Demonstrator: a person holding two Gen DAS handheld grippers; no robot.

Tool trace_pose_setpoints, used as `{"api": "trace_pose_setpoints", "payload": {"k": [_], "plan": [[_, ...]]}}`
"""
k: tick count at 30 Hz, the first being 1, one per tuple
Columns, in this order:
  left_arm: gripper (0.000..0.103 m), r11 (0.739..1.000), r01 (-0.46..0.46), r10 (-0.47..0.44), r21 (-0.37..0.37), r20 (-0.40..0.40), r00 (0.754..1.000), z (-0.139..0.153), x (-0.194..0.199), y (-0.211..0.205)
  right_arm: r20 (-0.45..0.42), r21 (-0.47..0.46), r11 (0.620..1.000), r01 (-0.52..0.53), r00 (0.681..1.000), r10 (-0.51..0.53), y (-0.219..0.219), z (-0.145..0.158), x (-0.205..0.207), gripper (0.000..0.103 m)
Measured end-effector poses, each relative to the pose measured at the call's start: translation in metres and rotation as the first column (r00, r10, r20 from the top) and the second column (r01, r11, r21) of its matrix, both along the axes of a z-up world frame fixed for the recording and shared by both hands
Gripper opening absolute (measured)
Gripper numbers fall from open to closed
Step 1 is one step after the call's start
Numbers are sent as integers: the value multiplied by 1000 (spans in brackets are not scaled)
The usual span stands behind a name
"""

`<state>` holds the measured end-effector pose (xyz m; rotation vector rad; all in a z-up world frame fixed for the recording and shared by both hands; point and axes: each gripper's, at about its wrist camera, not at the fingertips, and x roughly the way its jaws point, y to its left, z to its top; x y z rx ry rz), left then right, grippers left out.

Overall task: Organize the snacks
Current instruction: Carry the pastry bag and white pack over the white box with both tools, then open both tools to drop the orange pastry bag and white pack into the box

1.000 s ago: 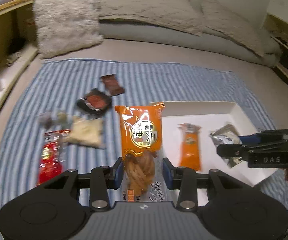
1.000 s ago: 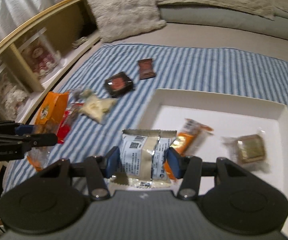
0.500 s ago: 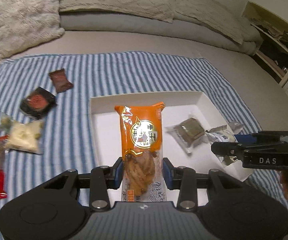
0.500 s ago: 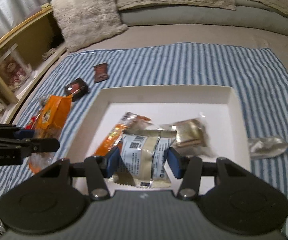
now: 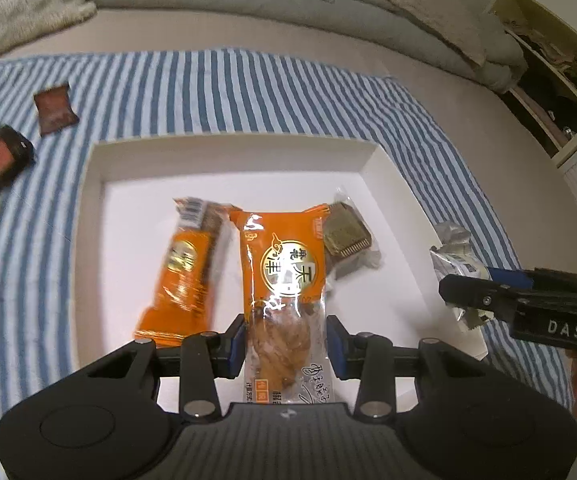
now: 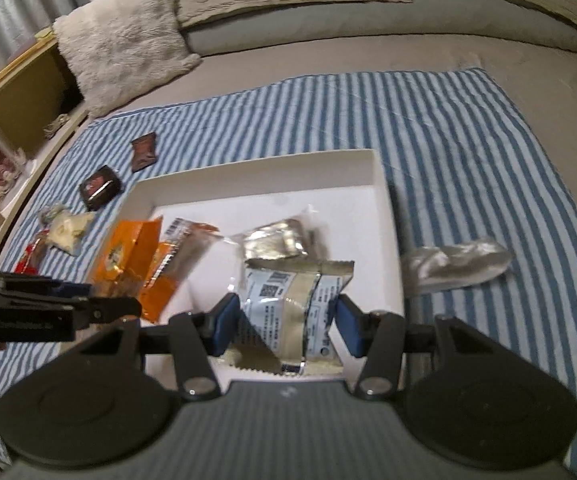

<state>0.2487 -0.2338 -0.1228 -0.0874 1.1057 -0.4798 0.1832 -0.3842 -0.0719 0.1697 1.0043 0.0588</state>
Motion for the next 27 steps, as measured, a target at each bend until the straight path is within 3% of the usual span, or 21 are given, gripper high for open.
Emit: {"api": "trace_pose_setpoints", "payload": {"k": [9, 13, 22, 27], "plan": [[45, 999, -39, 40, 30, -60, 997, -22, 10, -13, -38, -18, 1000, 17, 999, -17, -14, -12, 0, 58], [65, 998, -15, 19, 62, -74, 997, -24, 11, -14, -62, -19, 1000, 4, 998, -5, -17, -16, 3, 58], [86, 993, 20, -13, 119, -55, 998, -18, 8, -12, -116, -33, 999, -12, 993, 8, -12, -21, 8, 59], [91, 984, 65, -55, 164, -63, 996, -17, 0, -13, -152, -62, 998, -19, 988, 9, -10, -27, 7, 77]]}}
